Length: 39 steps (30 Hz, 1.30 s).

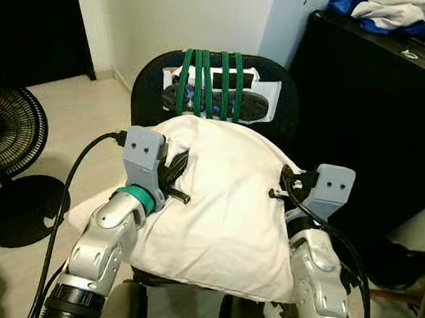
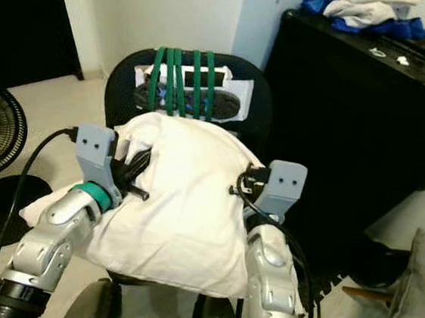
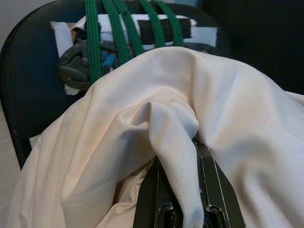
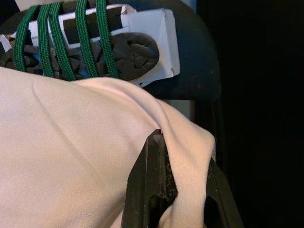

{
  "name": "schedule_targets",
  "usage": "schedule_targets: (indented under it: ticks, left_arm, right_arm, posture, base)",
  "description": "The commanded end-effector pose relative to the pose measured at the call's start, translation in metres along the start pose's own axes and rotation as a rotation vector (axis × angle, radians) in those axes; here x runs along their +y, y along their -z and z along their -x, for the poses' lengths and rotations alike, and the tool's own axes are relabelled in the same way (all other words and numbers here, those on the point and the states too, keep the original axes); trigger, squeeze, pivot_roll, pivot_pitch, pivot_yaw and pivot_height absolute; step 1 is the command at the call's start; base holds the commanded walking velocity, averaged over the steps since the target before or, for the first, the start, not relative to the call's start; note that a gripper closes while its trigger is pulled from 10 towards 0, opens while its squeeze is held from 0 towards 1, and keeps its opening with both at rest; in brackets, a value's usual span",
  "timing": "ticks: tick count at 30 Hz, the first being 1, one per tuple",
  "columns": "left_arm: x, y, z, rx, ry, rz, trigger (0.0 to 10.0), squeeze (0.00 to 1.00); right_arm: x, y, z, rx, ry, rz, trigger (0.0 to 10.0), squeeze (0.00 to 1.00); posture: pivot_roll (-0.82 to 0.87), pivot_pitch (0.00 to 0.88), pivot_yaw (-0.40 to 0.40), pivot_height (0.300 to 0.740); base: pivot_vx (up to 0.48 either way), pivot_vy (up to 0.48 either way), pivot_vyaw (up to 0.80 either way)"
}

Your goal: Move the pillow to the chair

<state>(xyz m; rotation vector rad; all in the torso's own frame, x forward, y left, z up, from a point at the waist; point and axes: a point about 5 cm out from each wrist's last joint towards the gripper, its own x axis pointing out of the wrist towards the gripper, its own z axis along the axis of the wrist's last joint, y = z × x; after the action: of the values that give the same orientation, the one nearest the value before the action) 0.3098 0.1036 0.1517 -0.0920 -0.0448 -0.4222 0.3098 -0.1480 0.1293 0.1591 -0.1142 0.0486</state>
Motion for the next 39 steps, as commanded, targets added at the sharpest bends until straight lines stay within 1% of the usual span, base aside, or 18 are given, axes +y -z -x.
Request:
schedule_targets:
  ticks: [1, 10, 11, 12, 13, 14, 15, 17, 18, 20, 21, 23, 25, 27, 29, 31, 34, 39]
  left_arm:
    - [-0.006, 0.007, 0.000, 0.037, 0.035, 0.000, 10.0, 0.00]
    - [-0.003, 0.010, 0.002, 0.018, 0.055, -0.009, 10.0, 0.00]
    - [-0.005, 0.008, 0.005, 0.003, 0.108, 0.021, 10.0, 0.00]
    - [-0.005, 0.008, 0.005, 0.003, 0.108, 0.021, 10.0, 0.00]
    - [-0.009, 0.005, 0.011, -0.012, 0.194, 0.044, 10.0, 0.00]
    - [-0.009, 0.005, 0.011, -0.012, 0.194, 0.044, 10.0, 0.00]
    - [-0.013, 0.000, 0.018, -0.018, 0.298, 0.060, 10.0, 0.00]
    - [-0.013, 0.000, 0.018, -0.018, 0.298, 0.060, 10.0, 0.00]
    - [-0.015, -0.006, 0.024, -0.032, 0.389, 0.085, 10.0, 0.00]
    - [-0.015, -0.006, 0.024, -0.032, 0.389, 0.085, 10.0, 0.00]
    - [-0.014, -0.020, 0.029, -0.076, 0.447, 0.118, 10.0, 0.00]
    - [-0.007, -0.050, 0.028, -0.203, 0.467, 0.157, 10.0, 0.00]
    - [-0.007, -0.050, 0.028, -0.203, 0.467, 0.157, 10.0, 0.00]
    - [0.000, -0.083, 0.024, -0.359, 0.433, 0.181, 10.0, 0.00]
    - [0.000, -0.083, 0.024, -0.359, 0.433, 0.181, 10.0, 0.00]
    - [0.006, -0.109, 0.023, -0.490, 0.419, 0.203, 10.0, 0.00]
    - [0.007, -0.116, 0.025, -0.533, 0.432, 0.213, 10.0, 0.00]
    - [0.006, -0.118, 0.030, -0.545, 0.452, 0.243, 10.0, 0.00]
  right_arm:
    - [0.008, -0.001, -0.001, -0.009, -0.026, -0.014, 10.0, 0.00]
    - [0.008, 0.000, 0.001, -0.006, -0.022, 0.005, 10.0, 0.00]
    - [0.008, -0.001, 0.002, -0.010, -0.025, 0.013, 10.0, 0.00]
    - [0.008, -0.001, 0.002, -0.010, -0.025, 0.013, 10.0, 0.00]
    - [0.008, -0.002, 0.004, -0.020, -0.019, 0.022, 10.0, 0.00]
    - [0.008, -0.002, 0.004, -0.020, -0.019, 0.022, 10.0, 0.00]
    - [0.004, -0.007, 0.006, -0.057, 0.009, 0.054, 10.0, 0.00]
    - [0.004, -0.007, 0.006, -0.057, 0.009, 0.054, 10.0, 0.00]
    - [-0.001, -0.014, 0.007, -0.104, 0.050, 0.086, 10.0, 0.00]
    - [-0.001, -0.014, 0.007, -0.104, 0.050, 0.086, 10.0, 0.00]
    - [-0.008, -0.027, 0.006, -0.163, 0.100, 0.100, 10.0, 0.00]
    - [-0.013, -0.055, 0.000, -0.280, 0.136, 0.101, 10.0, 0.00]
    - [-0.013, -0.055, 0.000, -0.280, 0.136, 0.101, 10.0, 0.00]
    - [-0.008, -0.084, -0.007, -0.393, 0.116, 0.096, 10.0, 0.00]
    - [-0.008, -0.084, -0.007, -0.393, 0.116, 0.096, 10.0, 0.00]
    - [0.002, -0.106, -0.010, -0.484, 0.078, 0.096, 10.0, 0.00]
    - [0.007, -0.113, -0.008, -0.524, 0.053, 0.104, 10.0, 0.00]
    - [0.012, -0.112, -0.004, -0.534, 0.044, 0.108, 10.0, 0.00]
  posture:
    - [0.09, 0.029, 0.025, 0.631]
    - [0.08, 0.043, 0.029, 0.616]
    - [0.08, 0.048, 0.027, 0.616]
    - [0.08, 0.048, 0.027, 0.616]
    - [0.08, 0.050, 0.027, 0.616]
    - [0.08, 0.050, 0.027, 0.616]
    - [0.09, 0.054, 0.024, 0.616]
    - [0.09, 0.054, 0.024, 0.616]
    - [0.09, 0.054, 0.024, 0.616]
    - [0.09, 0.054, 0.024, 0.616]
    - [0.08, 0.056, 0.024, 0.616]
    - [0.08, 0.055, 0.024, 0.616]
    - [0.08, 0.055, 0.024, 0.616]
    - [0.08, 0.047, 0.023, 0.616]
    - [0.08, 0.047, 0.023, 0.616]
    - [0.08, 0.042, 0.022, 0.616]
    - [0.08, 0.041, 0.021, 0.616]
    - [0.08, 0.042, 0.019, 0.616]
  base:
    - [0.000, 0.000, 0.00]
    - [0.000, 0.000, 0.00]
    - [0.000, 0.000, 0.00]
    - [0.000, 0.000, 0.00]
    - [0.000, 0.000, 0.00]
    - [0.000, 0.000, 0.00]
    - [0.000, 0.000, 0.00]
    - [0.000, 0.000, 0.00]
    - [0.000, 0.000, 0.00]
    - [0.000, 0.000, 0.00]
    - [0.000, 0.000, 0.00]
    - [0.000, 0.000, 0.00]
    - [0.000, 0.000, 0.00]
    - [0.000, 0.000, 0.00]
    - [0.000, 0.000, 0.00]
    - [0.000, 0.000, 0.00]
    - [0.000, 0.000, 0.00]
    - [0.000, 0.000, 0.00]
